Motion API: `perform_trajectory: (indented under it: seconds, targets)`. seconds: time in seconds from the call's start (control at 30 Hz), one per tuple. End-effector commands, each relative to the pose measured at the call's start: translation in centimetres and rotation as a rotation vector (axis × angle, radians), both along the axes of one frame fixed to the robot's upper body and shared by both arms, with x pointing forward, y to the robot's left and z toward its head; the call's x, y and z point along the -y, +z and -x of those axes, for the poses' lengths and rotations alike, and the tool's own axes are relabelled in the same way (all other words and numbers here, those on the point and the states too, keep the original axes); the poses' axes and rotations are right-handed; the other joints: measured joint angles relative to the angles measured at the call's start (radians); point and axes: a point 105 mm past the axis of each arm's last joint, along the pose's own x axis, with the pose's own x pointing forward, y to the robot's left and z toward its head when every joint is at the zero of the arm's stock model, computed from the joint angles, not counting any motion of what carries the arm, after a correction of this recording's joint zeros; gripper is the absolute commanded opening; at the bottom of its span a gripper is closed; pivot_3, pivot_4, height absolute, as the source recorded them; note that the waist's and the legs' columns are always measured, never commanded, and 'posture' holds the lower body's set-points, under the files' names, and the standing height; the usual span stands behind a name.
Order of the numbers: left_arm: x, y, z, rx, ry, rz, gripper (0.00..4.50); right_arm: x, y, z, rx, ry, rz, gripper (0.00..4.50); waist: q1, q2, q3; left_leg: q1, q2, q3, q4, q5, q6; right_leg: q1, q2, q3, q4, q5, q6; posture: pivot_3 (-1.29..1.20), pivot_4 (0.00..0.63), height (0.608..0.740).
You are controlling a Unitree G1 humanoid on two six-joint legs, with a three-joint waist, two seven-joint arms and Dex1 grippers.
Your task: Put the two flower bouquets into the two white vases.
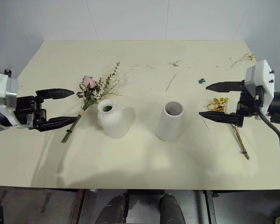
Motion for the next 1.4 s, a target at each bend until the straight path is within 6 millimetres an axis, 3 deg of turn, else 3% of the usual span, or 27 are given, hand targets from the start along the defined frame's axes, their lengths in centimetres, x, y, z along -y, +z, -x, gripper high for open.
perform_trajectory:
  seconds: [0.03,0.2,0.37,0.47,0.53,0.63,0.7,0.77,1.0,1.4]
  targets:
    - [0.0,1.1,0.6,0.047,-0.009,0.010,4.50,-0.9,0.8,0.4,0.026,0.050,0.009,4.47,0.000,0.000,0.000,0.000,0.000,0.000,0.000,0.000,0.000,0.000,0.000,0.000,0.000,0.000,0.000,0.00,0.150,0.740]
    - [0.3,0.8,0.7,0.050,-0.005,0.032,4.50,-1.1,0.7,0.2,0.012,0.048,-0.011,4.47,0.001,0.000,0.000,0.000,0.000,0.000,0.000,0.000,0.000,0.000,0.000,0.000,0.000,0.000,0.000,0.00,0.150,0.740]
    - [-0.5,1.1,0.7,0.063,0.019,0.026,4.50,0.3,1.6,-1.1,0.002,-0.073,-0.022,4.47,-0.001,0.000,0.000,0.000,0.000,0.000,0.000,0.000,0.000,0.000,0.000,0.000,0.000,0.000,0.000,0.00,0.150,0.740]
    - [-0.7,1.2,0.8,0.058,0.014,0.018,4.50,3.2,1.6,-4.4,0.063,-0.392,0.066,4.47,-0.001,0.000,0.000,0.000,0.000,0.000,0.000,0.000,0.000,0.000,0.000,0.000,0.000,0.000,0.000,0.00,0.150,0.740]
    - [-0.8,1.2,0.8,0.056,0.011,0.016,4.50,4.6,0.8,-5.1,-0.025,-0.530,0.056,4.47,0.000,0.000,0.000,0.000,0.000,0.001,0.000,0.000,0.000,-0.002,0.000,0.001,0.000,0.000,0.000,0.00,0.150,0.740]
    - [-0.7,1.3,0.6,0.062,-0.003,0.010,4.50,5.7,-2.3,-4.0,-0.254,-0.667,0.158,4.47,0.004,0.002,0.001,-0.001,0.000,0.001,-0.002,0.000,0.000,-0.004,0.000,0.002,0.000,0.000,-0.001,0.00,0.150,0.740]
    - [-0.5,1.4,0.5,0.068,-0.011,0.015,4.50,5.4,-3.4,-3.6,-0.390,-0.739,0.107,4.47,0.004,0.001,0.001,-0.003,0.000,0.001,-0.005,0.000,-0.001,-0.006,0.000,0.001,0.000,-0.001,-0.002,0.00,0.150,0.740]
    - [-0.1,1.5,0.7,0.066,-0.027,0.023,4.50,5.8,-4.6,-3.1,-0.456,-0.816,0.166,4.47,0.002,0.002,0.001,-0.004,0.000,0.002,-0.005,0.000,-0.001,-0.008,0.000,0.002,0.000,-0.001,-0.002,0.00,0.150,0.740]
    - [0.3,0.9,1.2,0.044,-0.048,0.026,4.50,8.9,-5.9,-3.0,-0.548,-1.033,0.247,4.47,-0.002,0.002,0.001,-0.007,0.001,0.009,-0.006,0.000,-0.001,-0.016,0.000,0.009,0.003,-0.001,-0.001,0.00,0.150,0.740]
    - [0.9,1.3,3.4,0.047,-0.038,0.038,4.50,11.6,-7.9,-4.4,-0.638,-1.102,0.286,4.47,-0.004,0.002,0.001,-0.005,0.001,0.015,-0.005,0.000,0.001,-0.016,0.000,0.016,0.003,0.000,0.001,0.00,0.150,0.740]
